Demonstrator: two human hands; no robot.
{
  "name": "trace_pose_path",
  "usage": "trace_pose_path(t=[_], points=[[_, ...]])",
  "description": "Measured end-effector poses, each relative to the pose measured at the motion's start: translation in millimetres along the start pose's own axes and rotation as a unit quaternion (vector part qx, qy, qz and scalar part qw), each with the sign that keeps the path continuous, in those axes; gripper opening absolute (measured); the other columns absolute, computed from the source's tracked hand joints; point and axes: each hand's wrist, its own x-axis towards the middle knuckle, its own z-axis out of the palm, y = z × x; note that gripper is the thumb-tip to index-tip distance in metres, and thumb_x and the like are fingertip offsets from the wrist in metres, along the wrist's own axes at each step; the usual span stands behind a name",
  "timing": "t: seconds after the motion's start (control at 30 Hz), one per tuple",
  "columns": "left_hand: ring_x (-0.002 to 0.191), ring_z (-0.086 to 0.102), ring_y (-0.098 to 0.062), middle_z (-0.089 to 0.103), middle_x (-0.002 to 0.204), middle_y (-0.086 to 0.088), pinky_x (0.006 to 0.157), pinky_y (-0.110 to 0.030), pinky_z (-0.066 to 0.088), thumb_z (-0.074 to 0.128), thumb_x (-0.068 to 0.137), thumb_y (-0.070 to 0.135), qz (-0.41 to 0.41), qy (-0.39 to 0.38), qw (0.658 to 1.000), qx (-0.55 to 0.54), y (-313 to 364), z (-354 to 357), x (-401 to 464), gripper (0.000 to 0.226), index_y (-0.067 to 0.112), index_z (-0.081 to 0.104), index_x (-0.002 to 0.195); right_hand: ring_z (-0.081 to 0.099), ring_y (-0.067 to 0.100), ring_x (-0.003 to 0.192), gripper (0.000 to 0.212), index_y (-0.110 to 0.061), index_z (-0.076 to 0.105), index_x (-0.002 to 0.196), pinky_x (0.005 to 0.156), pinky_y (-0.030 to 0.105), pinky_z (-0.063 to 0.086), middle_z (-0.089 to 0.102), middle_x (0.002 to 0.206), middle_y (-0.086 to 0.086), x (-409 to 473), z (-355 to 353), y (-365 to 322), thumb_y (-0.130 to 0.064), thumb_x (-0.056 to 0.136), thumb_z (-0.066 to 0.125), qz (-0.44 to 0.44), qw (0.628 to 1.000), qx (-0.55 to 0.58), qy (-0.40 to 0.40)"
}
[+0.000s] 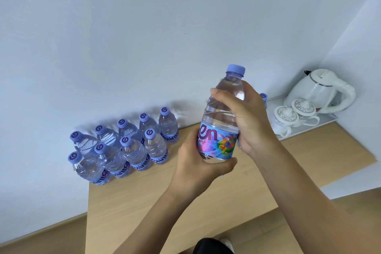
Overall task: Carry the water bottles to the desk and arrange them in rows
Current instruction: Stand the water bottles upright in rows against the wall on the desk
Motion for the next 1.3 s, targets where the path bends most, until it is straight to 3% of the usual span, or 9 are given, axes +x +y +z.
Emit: trace_pose_path(t=[0.17, 0.3, 0.37, 0.53, 0.73, 0.87, 1.07, 1.17, 1.3], points=[[0.083, 0.071, -0.011, 0.073, 0.095, 0.007, 0.067, -0.024, 0.058, 0.094, 0.056, 0.010, -0.007, -0.035, 0.999, -0.032, -1, -2, -3, 0.066, 0.023, 0.059, 0.110, 0.064, 0.030, 0.076, 0.022, -0.017, 0.067, 0.084, 0.068, 0.038, 0.055, 0.064, 0.082, 0.010, 3, -1, -7, -0.014, 0.064, 0.076, 0.033, 0.998, 0.021, -0.040], [0.079, 0.069, -0.017, 0.073, 0.092, -0.002, 0.065, -0.036, 0.059, 0.092, 0.054, 0.016, -0.023, -0.107, 0.992, -0.063, 6, -12, 2, 0.058, 0.026, 0.065, 0.103, 0.067, 0.029, 0.078, 0.029, -0.019, 0.072, 0.087, 0.069, 0.035, 0.057, 0.069, 0.088, 0.009, 5, -5, -9, -0.019, 0.058, 0.071, 0.048, 0.988, 0.101, -0.105], [0.079, 0.069, -0.016, 0.073, 0.090, -0.001, 0.065, -0.035, 0.059, 0.091, 0.054, 0.015, -0.015, -0.120, 0.991, -0.047, 9, -17, 5, 0.054, 0.028, 0.067, 0.100, 0.069, 0.029, 0.082, 0.031, -0.019, 0.071, 0.091, 0.074, 0.037, 0.057, 0.071, 0.091, 0.008, 5, -8, -7, -0.019, 0.060, 0.069, 0.043, 0.983, 0.124, -0.126], [0.076, 0.071, -0.016, 0.074, 0.087, 0.000, 0.064, -0.031, 0.059, 0.089, 0.056, 0.013, 0.004, -0.073, 0.997, -0.027, 7, -13, 3, 0.049, 0.026, 0.066, 0.096, 0.070, 0.035, 0.096, 0.031, -0.020, 0.066, 0.098, 0.079, 0.042, 0.057, 0.072, 0.104, 0.011, 5, -7, -8, -0.025, 0.068, 0.073, 0.010, 0.991, 0.048, -0.122], [0.080, 0.071, -0.016, 0.072, 0.093, 0.002, 0.068, -0.034, 0.061, 0.091, 0.055, 0.011, 0.010, -0.006, 1.000, 0.010, 3, -4, -5, 0.063, 0.022, 0.061, 0.109, 0.068, 0.029, 0.077, 0.030, -0.023, 0.066, 0.088, 0.073, 0.041, 0.058, 0.066, 0.081, 0.004, -3, -2, -4, -0.024, 0.063, 0.084, -0.002, 0.999, 0.001, -0.040], [0.080, 0.070, -0.008, 0.073, 0.094, 0.007, 0.065, -0.019, 0.055, 0.093, 0.056, 0.006, 0.000, -0.030, 0.999, -0.020, 4, -4, -8, 0.066, 0.022, 0.060, 0.111, 0.065, 0.028, 0.074, 0.020, -0.024, 0.067, 0.076, 0.068, 0.036, 0.055, 0.063, 0.079, 0.006, -3, -2, -9, -0.016, 0.061, 0.079, 0.003, 0.999, 0.002, -0.054], [0.072, 0.067, -0.017, 0.072, 0.085, -0.002, 0.064, -0.038, 0.061, 0.092, 0.055, 0.014, -0.020, -0.098, 0.993, -0.066, 10, -6, -9, 0.051, 0.026, 0.066, 0.097, 0.069, 0.028, 0.076, 0.026, -0.022, 0.071, 0.084, 0.070, 0.037, 0.058, 0.068, 0.083, 0.005, -1, -7, -19, -0.018, 0.058, 0.075, 0.030, 0.987, 0.074, -0.140], [0.071, 0.067, -0.017, 0.072, 0.084, -0.003, 0.063, -0.036, 0.060, 0.091, 0.057, 0.011, -0.013, -0.108, 0.992, -0.068, 10, -8, -9, 0.049, 0.022, 0.066, 0.098, 0.072, 0.028, 0.080, 0.030, -0.021, 0.070, 0.089, 0.075, 0.041, 0.058, 0.070, 0.087, 0.004, -1, -10, -19, -0.019, 0.060, 0.073, 0.028, 0.983, 0.072, -0.167], [0.068, 0.068, -0.011, 0.073, 0.082, 0.001, 0.060, -0.024, 0.056, 0.088, 0.058, 0.011, 0.004, -0.060, 0.997, -0.040, 10, -3, -14, 0.046, 0.018, 0.063, 0.097, 0.072, 0.032, 0.088, 0.036, -0.017, 0.065, 0.097, 0.080, 0.044, 0.058, 0.071, 0.095, 0.009, -3, -9, -19, -0.022, 0.062, 0.075, 0.033, 0.985, 0.048, -0.160]])
